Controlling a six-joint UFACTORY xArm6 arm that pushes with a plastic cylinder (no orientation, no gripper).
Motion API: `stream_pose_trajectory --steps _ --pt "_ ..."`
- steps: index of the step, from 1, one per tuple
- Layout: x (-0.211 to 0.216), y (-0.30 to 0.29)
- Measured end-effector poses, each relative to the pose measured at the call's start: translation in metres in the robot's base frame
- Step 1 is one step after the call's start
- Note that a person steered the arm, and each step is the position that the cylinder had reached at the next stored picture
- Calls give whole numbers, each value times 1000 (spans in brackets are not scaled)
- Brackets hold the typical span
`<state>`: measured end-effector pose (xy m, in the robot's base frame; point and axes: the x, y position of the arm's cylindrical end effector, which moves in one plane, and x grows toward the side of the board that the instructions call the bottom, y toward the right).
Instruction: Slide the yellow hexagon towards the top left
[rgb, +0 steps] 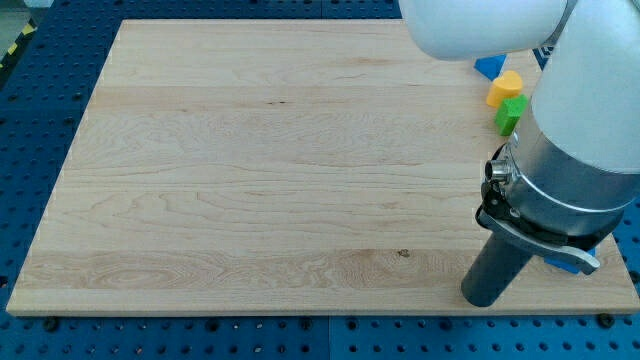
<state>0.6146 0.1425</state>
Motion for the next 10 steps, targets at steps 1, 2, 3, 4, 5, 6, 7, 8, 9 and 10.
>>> stream_pose_trajectory --steps 1,2,3,4,5,6,7,8,9,10 --pt "0 0" --pt "0 6" --pt "0 6" --pt "0 6" --pt "0 5" --pt "4 13" --pt "3 76" --pt "2 160" --pt "-10 171" --pt "-72 172"
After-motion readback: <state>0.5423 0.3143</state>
